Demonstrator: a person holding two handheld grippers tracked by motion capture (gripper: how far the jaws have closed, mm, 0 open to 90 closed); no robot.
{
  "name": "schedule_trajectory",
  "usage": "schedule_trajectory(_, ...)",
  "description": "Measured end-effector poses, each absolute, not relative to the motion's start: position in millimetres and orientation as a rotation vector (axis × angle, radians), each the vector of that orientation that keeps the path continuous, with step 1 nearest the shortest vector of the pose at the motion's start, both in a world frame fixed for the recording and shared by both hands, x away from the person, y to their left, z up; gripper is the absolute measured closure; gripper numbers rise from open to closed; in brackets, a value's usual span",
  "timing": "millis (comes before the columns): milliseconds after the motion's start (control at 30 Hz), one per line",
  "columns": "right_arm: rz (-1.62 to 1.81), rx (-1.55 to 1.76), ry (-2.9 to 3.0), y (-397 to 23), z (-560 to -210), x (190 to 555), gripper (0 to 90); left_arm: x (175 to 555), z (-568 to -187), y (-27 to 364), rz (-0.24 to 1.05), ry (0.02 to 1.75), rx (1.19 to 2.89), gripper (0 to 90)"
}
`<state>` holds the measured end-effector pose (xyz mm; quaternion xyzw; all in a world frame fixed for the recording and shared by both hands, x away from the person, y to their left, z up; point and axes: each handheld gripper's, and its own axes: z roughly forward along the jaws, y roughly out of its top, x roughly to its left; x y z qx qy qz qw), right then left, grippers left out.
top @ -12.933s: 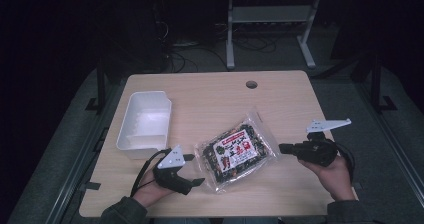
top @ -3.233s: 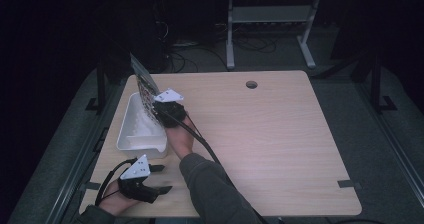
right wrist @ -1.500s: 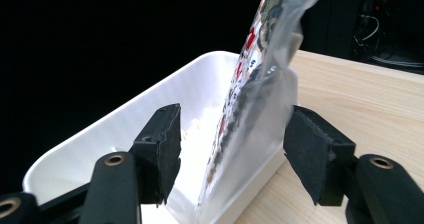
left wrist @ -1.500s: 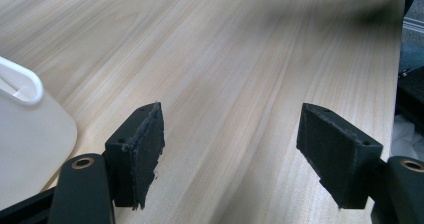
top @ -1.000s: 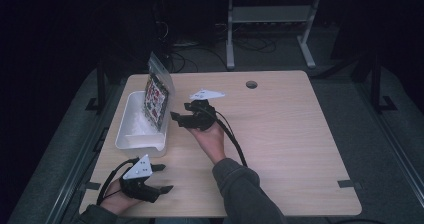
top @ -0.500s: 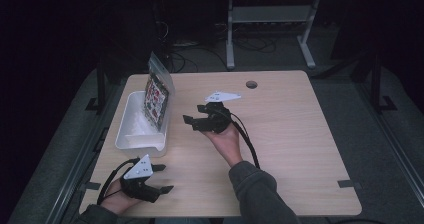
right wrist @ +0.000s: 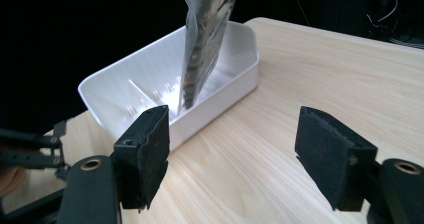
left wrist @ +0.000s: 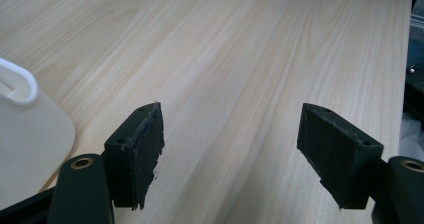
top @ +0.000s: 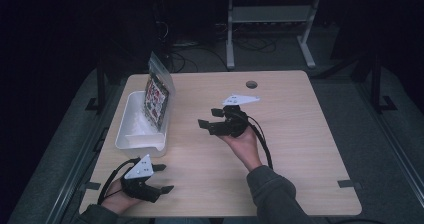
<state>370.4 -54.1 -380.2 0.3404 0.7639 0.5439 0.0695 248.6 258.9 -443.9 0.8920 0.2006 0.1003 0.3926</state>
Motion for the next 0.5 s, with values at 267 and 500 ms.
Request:
schedule_trajectory(267,1.622,1.046,2.303,-83,-383,362,28.7,249,-444,258,0.253,0.514,2.263,25.9)
schedule_trajectory(500,1.615,1.074,2.3,-104,-387,355,27.6,250,-445,258,0.244,0.512,2.273,26.0)
